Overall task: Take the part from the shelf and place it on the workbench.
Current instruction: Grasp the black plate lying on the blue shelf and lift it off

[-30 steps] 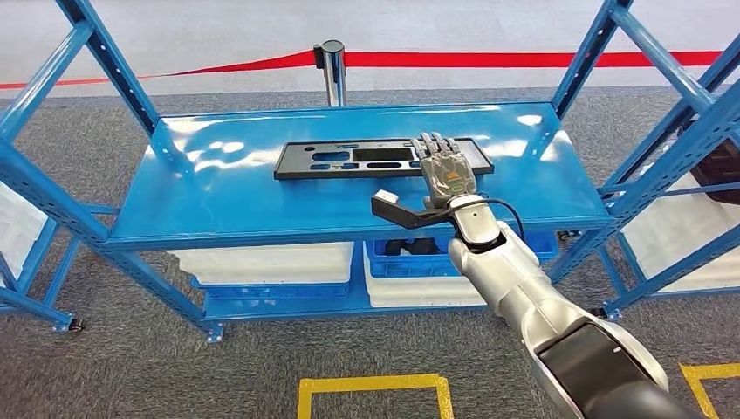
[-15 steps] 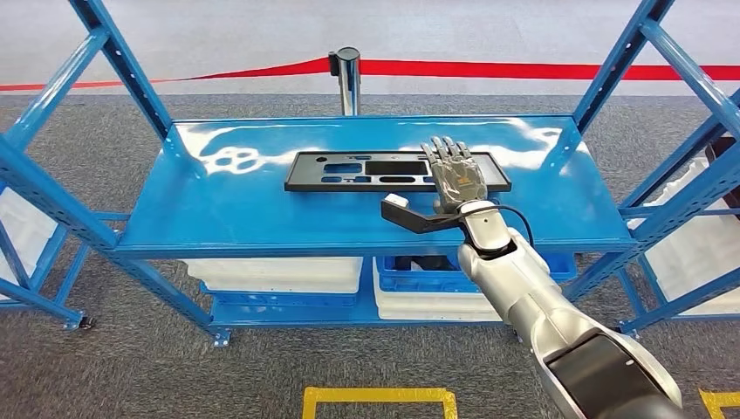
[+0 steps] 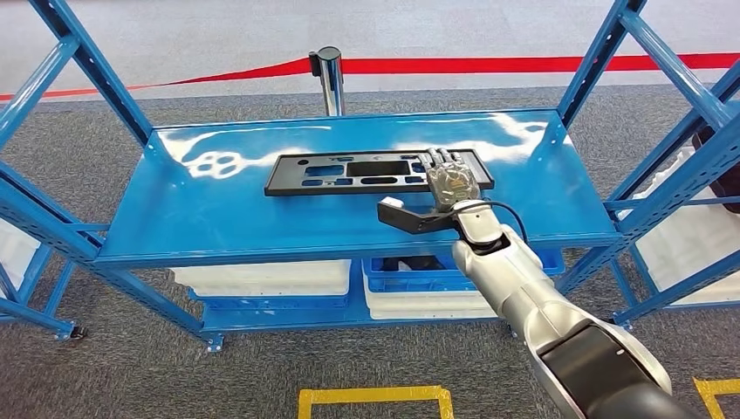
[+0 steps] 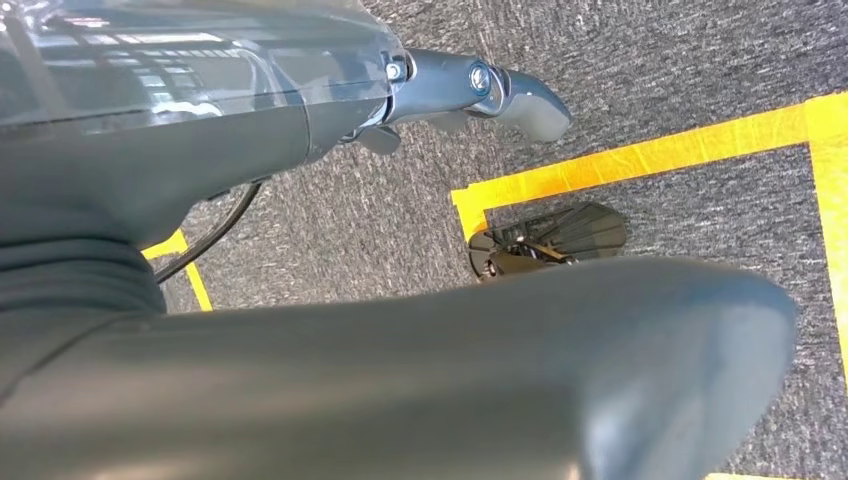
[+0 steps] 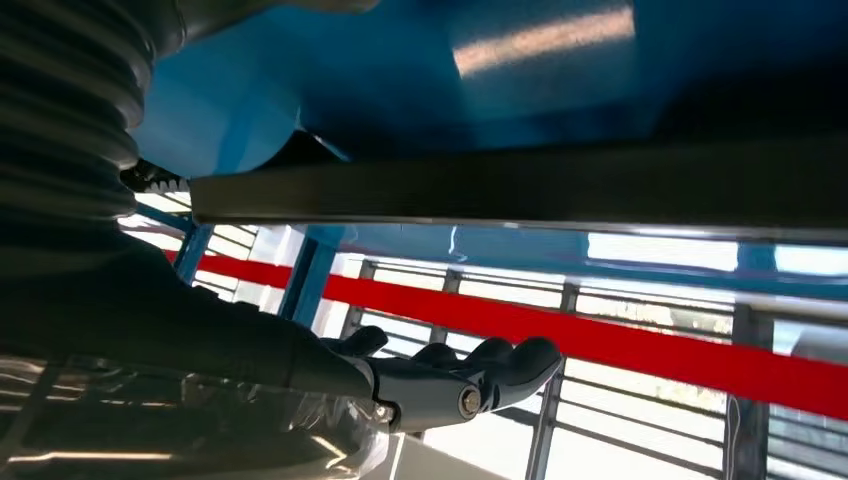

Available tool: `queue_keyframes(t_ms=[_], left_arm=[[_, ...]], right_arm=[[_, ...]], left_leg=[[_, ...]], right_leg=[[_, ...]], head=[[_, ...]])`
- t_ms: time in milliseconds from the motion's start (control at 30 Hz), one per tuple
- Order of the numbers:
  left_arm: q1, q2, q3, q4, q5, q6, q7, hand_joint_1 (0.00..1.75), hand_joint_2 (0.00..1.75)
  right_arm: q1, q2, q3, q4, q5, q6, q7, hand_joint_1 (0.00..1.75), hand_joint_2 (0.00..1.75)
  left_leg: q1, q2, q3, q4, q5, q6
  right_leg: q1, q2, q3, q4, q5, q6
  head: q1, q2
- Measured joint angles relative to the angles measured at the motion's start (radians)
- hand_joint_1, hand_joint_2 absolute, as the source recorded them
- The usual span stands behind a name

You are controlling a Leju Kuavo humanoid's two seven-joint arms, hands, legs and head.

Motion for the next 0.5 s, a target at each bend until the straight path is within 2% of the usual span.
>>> queue_keyframes(t_ms=[500], left_arm=[[0.004,-0.01,0.003,0.001,-0.016,-0.01,0.013,0.0,0.0]], right_arm=[[-0.01,0.0,-0.03,0.095,-0.028,-0.061,0.008,0.0,1.75]], left_leg=[[-0.007,0.0,0.0,0.003,-0.001,-0.001]], right_leg=[[-0.007,-0.001,0.003,-0.001,0.001,0.001]], head=[[0.0,0.0]])
